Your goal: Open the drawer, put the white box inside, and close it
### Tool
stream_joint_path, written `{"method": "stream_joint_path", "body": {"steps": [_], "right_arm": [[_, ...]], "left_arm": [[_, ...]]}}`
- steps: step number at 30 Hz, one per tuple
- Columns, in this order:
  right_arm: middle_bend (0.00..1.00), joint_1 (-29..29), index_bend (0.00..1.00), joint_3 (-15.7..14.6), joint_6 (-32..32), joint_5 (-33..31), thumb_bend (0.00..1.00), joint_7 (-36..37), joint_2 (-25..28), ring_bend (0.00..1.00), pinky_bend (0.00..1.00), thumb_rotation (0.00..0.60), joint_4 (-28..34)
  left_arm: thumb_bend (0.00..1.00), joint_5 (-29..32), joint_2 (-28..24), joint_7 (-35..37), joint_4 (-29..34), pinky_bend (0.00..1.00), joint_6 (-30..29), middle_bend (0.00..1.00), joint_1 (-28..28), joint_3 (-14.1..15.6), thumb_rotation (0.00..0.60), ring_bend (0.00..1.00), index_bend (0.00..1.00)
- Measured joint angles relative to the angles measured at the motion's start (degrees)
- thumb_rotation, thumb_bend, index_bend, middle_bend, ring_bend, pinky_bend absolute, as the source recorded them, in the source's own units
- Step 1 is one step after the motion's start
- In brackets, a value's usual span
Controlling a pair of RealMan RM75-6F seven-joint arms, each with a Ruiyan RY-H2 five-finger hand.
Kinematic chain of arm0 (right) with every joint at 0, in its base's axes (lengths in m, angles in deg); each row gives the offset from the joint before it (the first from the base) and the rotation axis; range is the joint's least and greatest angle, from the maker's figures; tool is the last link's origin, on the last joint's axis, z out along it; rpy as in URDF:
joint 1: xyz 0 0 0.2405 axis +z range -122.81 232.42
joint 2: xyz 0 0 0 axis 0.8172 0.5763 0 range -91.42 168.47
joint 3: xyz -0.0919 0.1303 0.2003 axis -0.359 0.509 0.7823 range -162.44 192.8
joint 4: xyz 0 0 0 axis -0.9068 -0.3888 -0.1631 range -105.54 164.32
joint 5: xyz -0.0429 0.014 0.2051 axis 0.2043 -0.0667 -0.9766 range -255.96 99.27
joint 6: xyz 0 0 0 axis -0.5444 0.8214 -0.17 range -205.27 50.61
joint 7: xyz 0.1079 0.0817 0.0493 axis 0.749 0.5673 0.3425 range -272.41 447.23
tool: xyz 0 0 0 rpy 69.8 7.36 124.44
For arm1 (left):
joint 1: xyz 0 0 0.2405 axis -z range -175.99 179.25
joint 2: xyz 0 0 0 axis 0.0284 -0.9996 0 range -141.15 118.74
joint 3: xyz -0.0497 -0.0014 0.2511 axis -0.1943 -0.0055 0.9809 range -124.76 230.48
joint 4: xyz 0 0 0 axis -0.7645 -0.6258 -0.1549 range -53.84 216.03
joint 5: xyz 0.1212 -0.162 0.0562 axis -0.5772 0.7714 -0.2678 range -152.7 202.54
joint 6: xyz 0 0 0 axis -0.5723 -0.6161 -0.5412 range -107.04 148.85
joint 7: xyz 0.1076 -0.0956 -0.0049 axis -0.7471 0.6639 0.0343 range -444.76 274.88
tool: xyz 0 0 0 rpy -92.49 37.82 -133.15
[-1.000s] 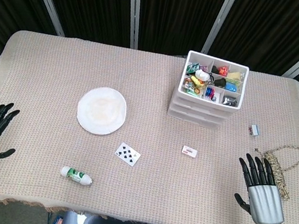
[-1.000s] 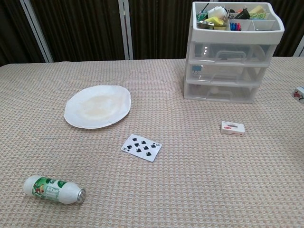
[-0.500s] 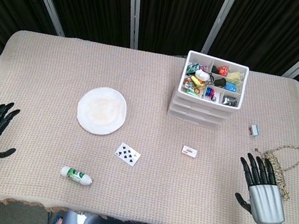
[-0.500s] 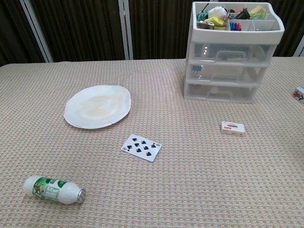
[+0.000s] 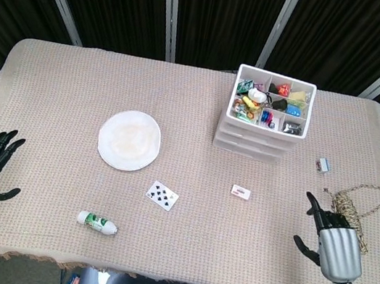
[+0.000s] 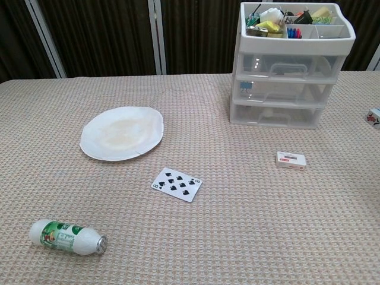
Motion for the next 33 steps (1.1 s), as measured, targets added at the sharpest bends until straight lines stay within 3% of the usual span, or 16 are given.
{"method": "stream_joint_path", "body": {"steps": [4,7,17,29,33], "right_arm": [[0.78,1.47,0.13,1.87,3.58,-4.44,0.17,0.68,-0.11,0.81,0.73,0.600,4.19],[0.82,2.89,0.13,3.57,7.24,-9.38,0.23,1.18,-0.52,0.86,0.77,0.600,7.97],[0.83,8.90,0.15,11.58,19.32,-33.81,0.35,2.63,-3.31,0.87,0.78,0.600,19.38],[0.83,18.37,0.18,25.88,26.54,-62.57,0.35,8.07,-8.82,0.87,0.78,0.600,20.25],[0.83,21.06,0.18,26.93,27.34,-66.24,0.35,8.98,-10.91,0.87,0.78,0.600,19.14]], "left_arm": [[0.13,-0.29,-0.07,0.50,-0.12,0.00,-0.03,0.00,0.08,0.02,0.600,0.00,0.08],[0.13,-0.35,-0.07,0.92,-0.21,0.00,-0.15,0.00,0.08,-0.01,0.600,0.00,0.07],[0.13,-0.36,-0.42,2.97,-0.21,0.00,0.20,0.00,0.24,0.05,0.600,0.00,0.07],[0.13,0.87,-0.73,4.37,0.40,0.00,1.09,0.00,0.41,-0.22,0.600,0.00,0.07],[0.13,1.07,-0.85,4.53,0.68,0.00,1.29,0.00,0.47,-0.25,0.600,0.00,0.07]]}}
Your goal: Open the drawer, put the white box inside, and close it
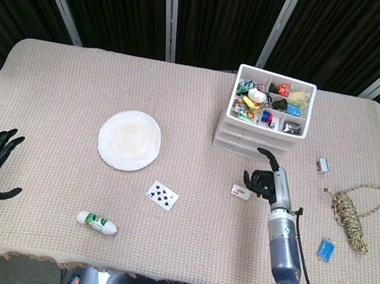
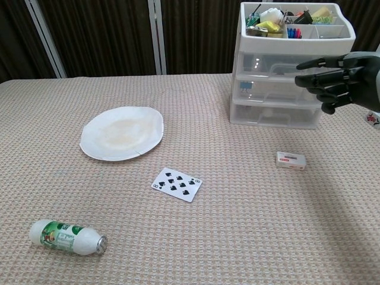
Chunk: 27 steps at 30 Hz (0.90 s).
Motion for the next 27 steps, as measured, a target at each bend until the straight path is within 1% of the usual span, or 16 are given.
{"method": "stream_joint_path", "body": {"steps": [6,14,20,27], "right_arm": [[0.83,2.34,0.18,0.70,1.01,-3.31,0.35,1.67,-2.73,0.87,0.78,0.600,-2.05],[0.83,4.76,0.18,1.56,0.92,-5.23,0.35,3.11,-5.78,0.87,0.78,0.600,-5.43],[0.83,6.03,0.16,2.87,1.10,-7.20,0.35,4.36,-7.39,0.87,0.78,0.600,-8.32],[0.83,7.44,0.16,3.59,1.26,-8.21,0.35,4.50,-8.60,0.87,0.78,0.600,-12.02]], "left_arm": [[0.13,0.07,-0.08,-0.01,0.17,0.00,-0.02,0.00,-0.03,0.00,0.600,0.00,0.07],[0.13,0.50,-0.19,0.53,0.31,0.00,0.28,0.00,0.06,-0.13,0.600,0.00,0.07],[0.13,0.63,-0.28,0.79,0.40,0.00,0.39,0.00,0.09,-0.18,0.600,0.00,0.07],[0.13,0.81,-0.39,0.91,0.57,0.00,0.70,0.00,0.15,-0.13,0.600,0.00,0.07]]}}
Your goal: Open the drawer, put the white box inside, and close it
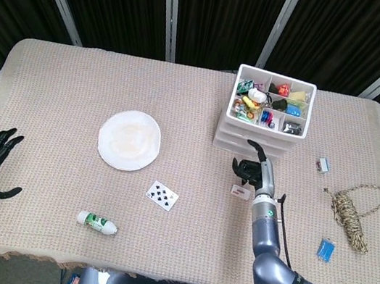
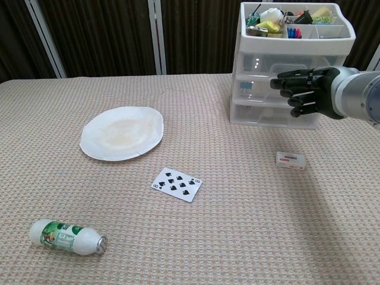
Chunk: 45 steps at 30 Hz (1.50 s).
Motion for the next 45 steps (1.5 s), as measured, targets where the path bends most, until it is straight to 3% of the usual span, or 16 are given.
{"method": "stream_joint_path", "body": {"steps": [14,28,45], "right_arm": [[0.83,1.34,0.16,2.36,0.30,-1.14,0.35,1.45,-1.37,0.87,0.78,0.600,-5.44],[0.83,3.22,0.23,4.93,1.64,-2.59,0.35,3.93,-3.91,0.87,0.78,0.600,-9.19],[0.83,4.43,0.35,5.72,1.69,-5.26,0.36,3.23,-5.57,0.87,0.78,0.600,-11.59]], "left_arm": [[0.13,0.39,-0.18,-0.01,0.35,0.00,0.56,0.00,0.12,0.06,0.600,0.00,0.07],[0.13,0.75,-0.18,0.05,0.59,0.00,0.93,0.00,0.21,0.03,0.600,0.00,0.07],[0.13,1.02,-0.21,-0.01,0.83,0.00,1.15,0.00,0.26,0.01,0.600,0.00,0.07]]}}
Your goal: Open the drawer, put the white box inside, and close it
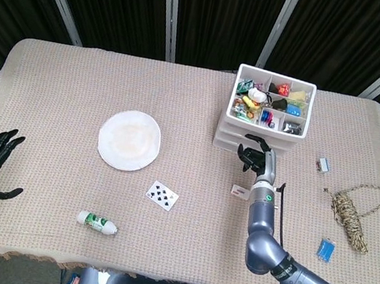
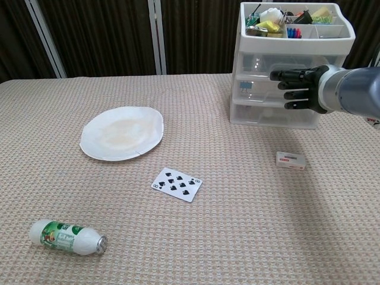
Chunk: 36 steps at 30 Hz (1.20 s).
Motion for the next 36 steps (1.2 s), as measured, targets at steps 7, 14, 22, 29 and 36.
{"method": "stream_joint_path", "body": {"steps": [7,14,22,29,36], "right_arm": [[0.83,-0.60,0.35,-0.24,-0.22,0.28,0.36,-0.06,0.23,0.87,0.78,0.600,1.24],[0.83,-1.69,0.35,-0.70,-0.79,1.26,0.36,0.30,0.65,0.87,0.78,0.600,3.62],[0.83,-1.67,0.33,-0.23,-1.97,1.13,0.36,0.35,0.46,0.87,0.78,0.600,3.08],[0.83,-1.01,0.32,0.95,-2.68,0.18,0.36,0.43,-0.21,0.87,0.78,0.600,1.08],[0.83,-0.12,0.32,1.81,-2.12,-0.82,0.36,0.52,-1.20,0.87,0.78,0.600,-0.69]], "left_arm": [[0.13,-0.04,-0.05,0.00,0.06,0.00,0.05,0.00,0.02,0.04,0.600,0.00,0.07],[0.13,-0.07,-0.01,-0.07,0.15,0.00,0.01,0.00,0.02,0.05,0.600,0.00,0.07],[0.13,0.05,-0.06,0.07,0.24,0.00,0.11,0.00,0.02,0.05,0.600,0.00,0.07],[0.13,0.18,-0.20,0.44,0.42,0.00,0.37,0.00,0.09,0.05,0.600,0.00,0.07],[0.13,0.33,-0.33,0.65,0.60,0.00,0.67,0.00,0.18,0.07,0.600,0.00,0.07]]}}
